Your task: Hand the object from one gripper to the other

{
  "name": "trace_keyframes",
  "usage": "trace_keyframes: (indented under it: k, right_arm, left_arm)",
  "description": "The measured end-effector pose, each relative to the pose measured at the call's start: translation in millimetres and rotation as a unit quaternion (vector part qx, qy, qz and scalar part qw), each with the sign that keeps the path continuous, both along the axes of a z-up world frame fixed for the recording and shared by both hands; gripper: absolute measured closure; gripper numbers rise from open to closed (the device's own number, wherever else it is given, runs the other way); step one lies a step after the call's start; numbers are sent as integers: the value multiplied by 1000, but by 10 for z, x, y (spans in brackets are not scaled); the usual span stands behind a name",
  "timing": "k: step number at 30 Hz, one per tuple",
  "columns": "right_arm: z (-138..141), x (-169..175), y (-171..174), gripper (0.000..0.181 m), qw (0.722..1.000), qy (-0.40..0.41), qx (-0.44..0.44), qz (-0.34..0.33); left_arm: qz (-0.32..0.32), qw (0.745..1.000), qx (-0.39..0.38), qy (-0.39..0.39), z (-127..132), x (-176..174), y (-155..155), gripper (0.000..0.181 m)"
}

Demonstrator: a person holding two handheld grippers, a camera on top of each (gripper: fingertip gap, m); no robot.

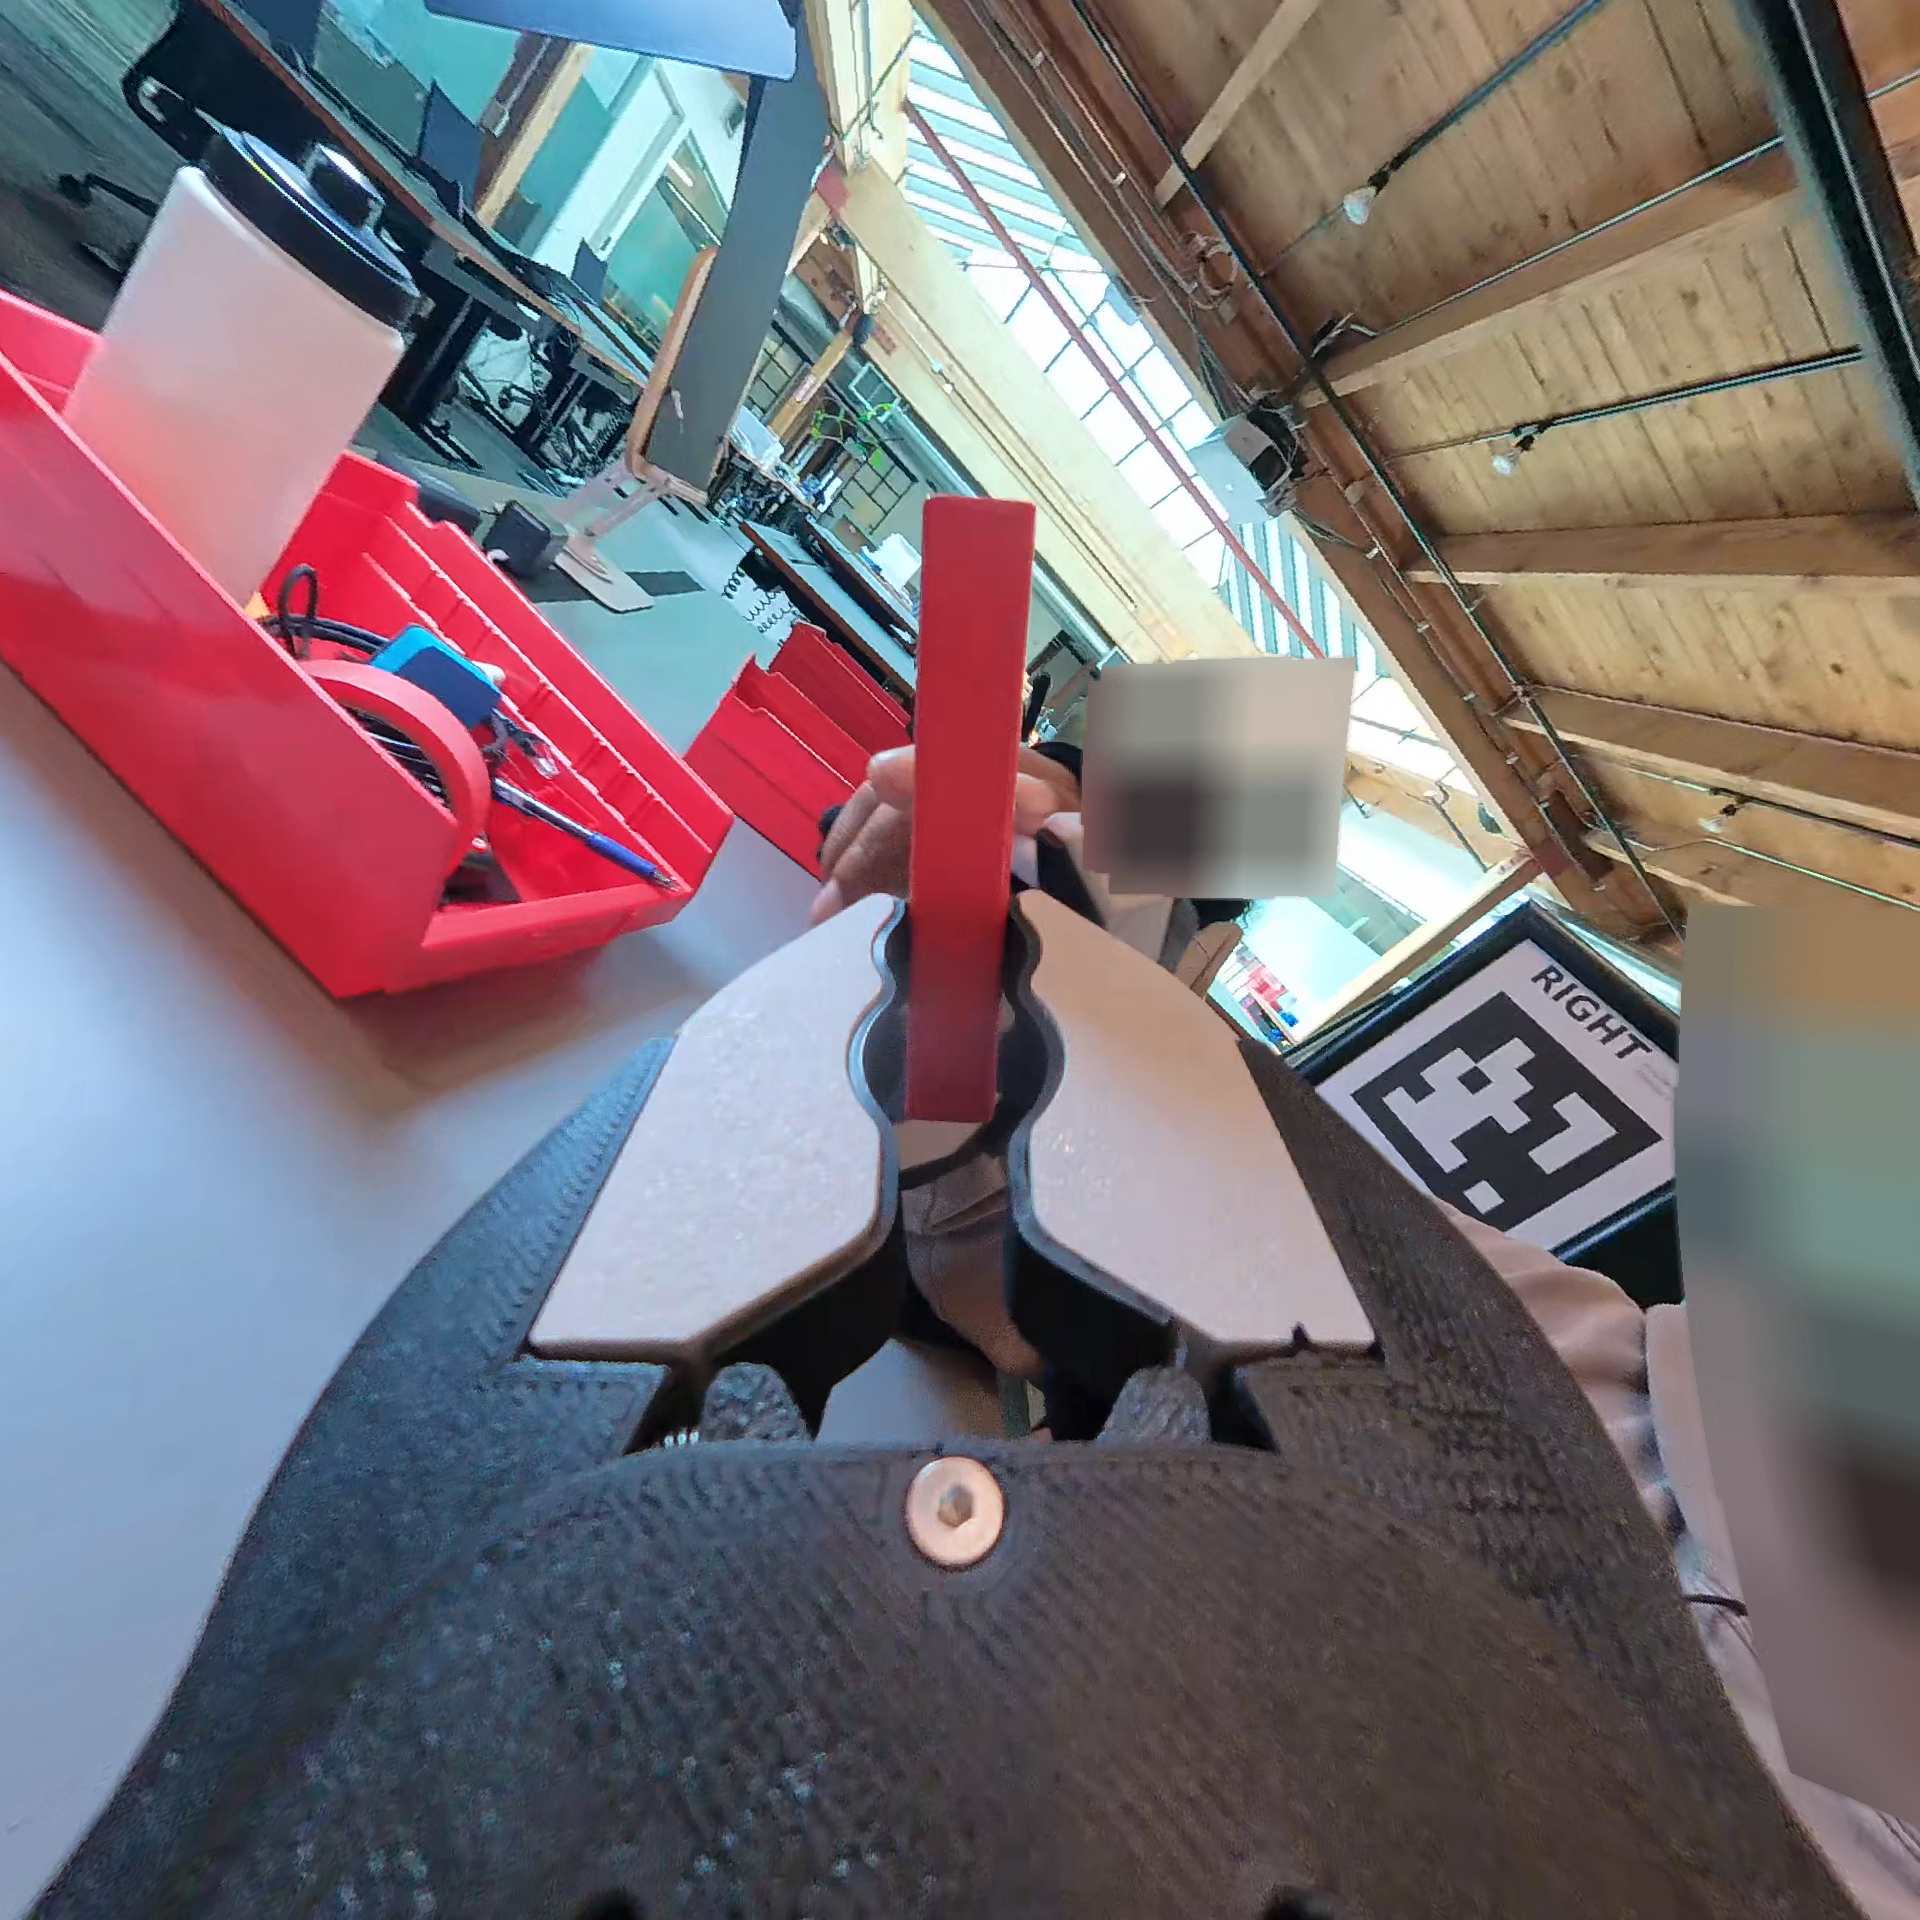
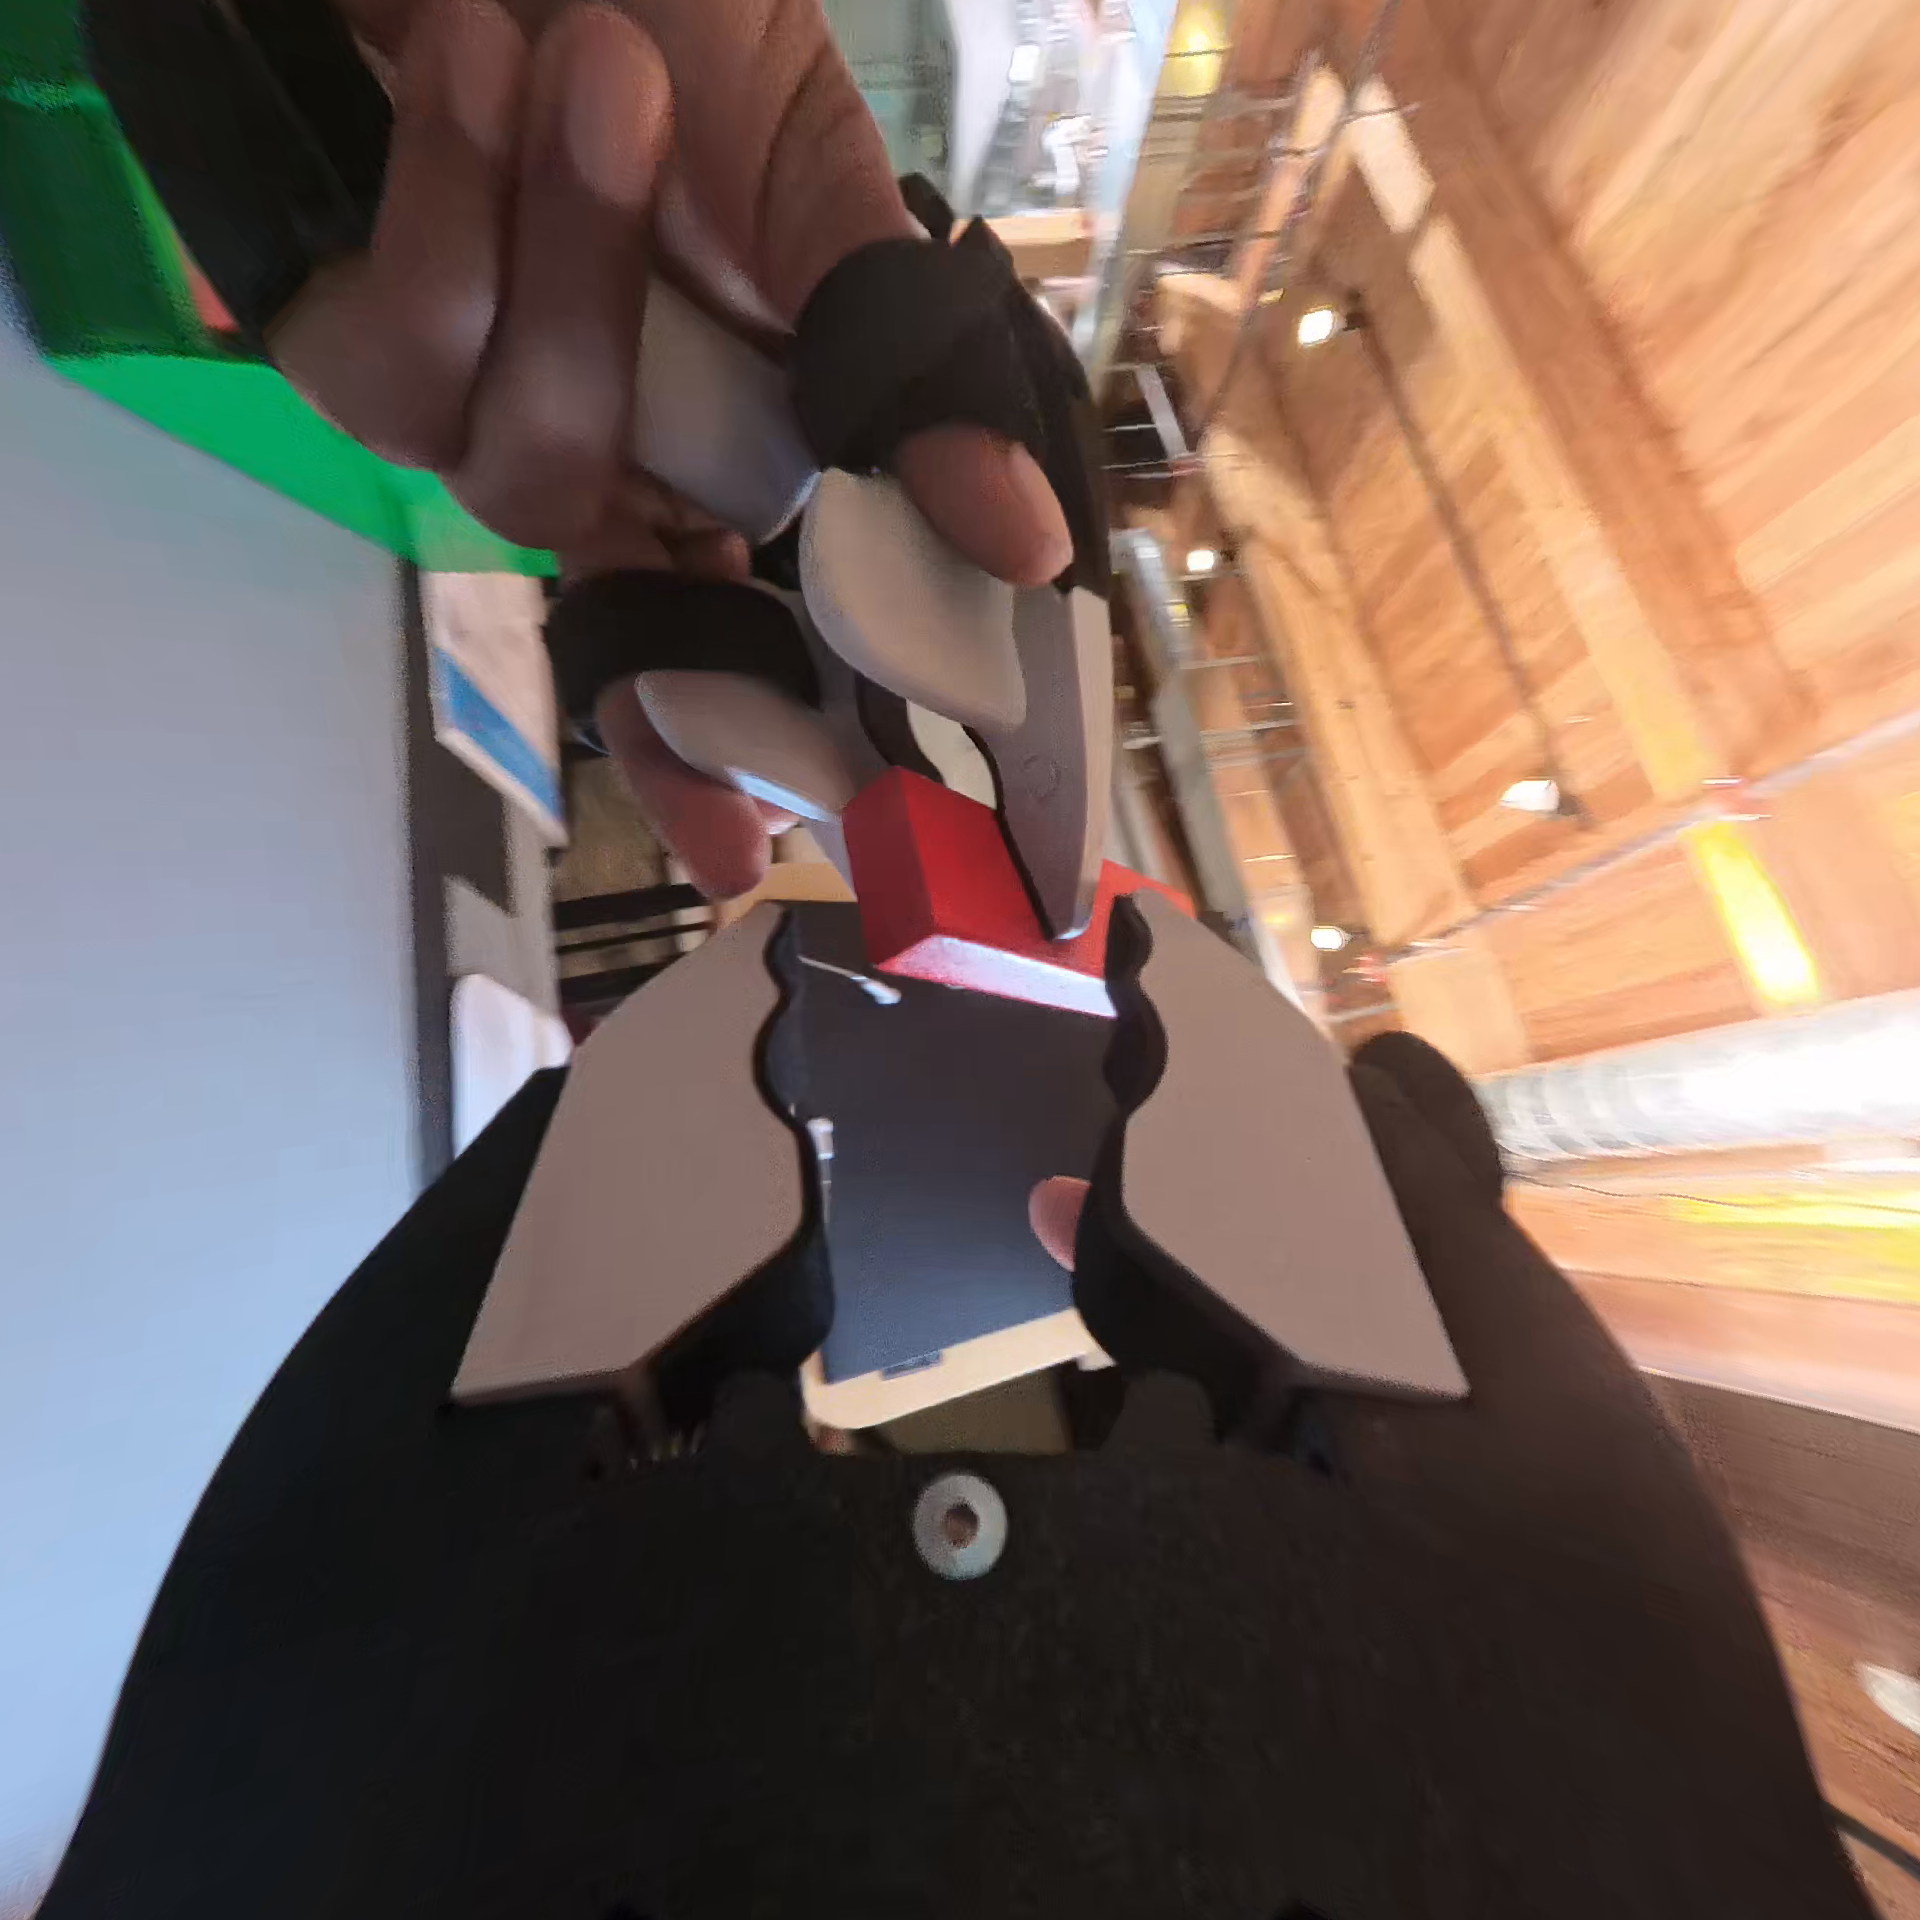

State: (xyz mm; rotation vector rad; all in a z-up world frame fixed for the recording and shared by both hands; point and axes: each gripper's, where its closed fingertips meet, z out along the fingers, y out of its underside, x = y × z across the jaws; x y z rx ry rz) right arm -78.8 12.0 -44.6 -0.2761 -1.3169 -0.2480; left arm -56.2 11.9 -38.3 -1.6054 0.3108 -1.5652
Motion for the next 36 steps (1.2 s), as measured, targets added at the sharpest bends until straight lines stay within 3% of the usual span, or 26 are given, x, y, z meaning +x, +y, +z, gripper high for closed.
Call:
trace_keyframes:
  k: [1, 3, 6, 10, 13, 14, 15, 19, 23, 26, 29, 31, 33, 34, 36]
  right_arm:
    - [32, 8, -10, 134, 999, 27, 21, -1]
    - [64, 7, -30, 136, 998, 55, 30, 3]
    - [45, 11, 20, 130, 999, 39, 3, 6]
    - [40, 36, 34, 135, 1000, 16, -16, 8]
    - [57, 104, 68, 149, 995, 11, -91, 39]
    - [90, 136, 78, 164, 990, 22, -131, 53]
    - [121, 153, 78, 165, 979, 29, -186, 74]
    - [251, 206, 3, 165, 904, 46, -388, 177]
    - [154, 213, -251, 165, 749, -48, -598, 280]
    - [52, 157, -321, 165, 672, -82, -674, 296]
    - [82, 175, -303, 166, 600, -82, -730, 316]
    - [171, 180, -298, 166, 547, -65, -763, 339]
    - [165, 170, -243, 166, 535, -55, -774, 333]
    - [177, 182, -238, 165, 547, -53, -765, 337]
    - [286, 258, -234, 150, 604, -34, -715, 349]
  left_arm:
    - [-4, 1000, 0, 2, 2, 19, -18, 165]
    - [-12, 1000, -5, -2, 9, 47, -41, 164]
    - [-35, 999, -3, 22, -56, 99, -84, 162]
    - [-46, 998, 12, 48, -78, 123, -128, 153]
    - [-80, 994, 46, 63, 3, 133, -259, 145]
    - [-88, 991, 67, 74, 35, 140, -318, 141]
    - [-93, 987, 97, 90, 65, 140, -378, 141]
    - [-43, 955, 224, 191, 144, 11, -444, 139]
    - [30, 917, 298, 264, 136, -87, -350, 139]
    - [-4, 924, 279, 263, 13, 67, -375, 139]
    - [-7, 939, 237, 249, -46, 33, -289, 166]
    - [-39, 953, 207, 217, -72, 61, -309, 166]
    - [-39, 961, 193, 192, -73, 56, -267, 166]
    - [-51, 967, 179, 174, -67, 53, -270, 166]
    - [-77, 978, 147, 130, -32, 19, -286, 166]
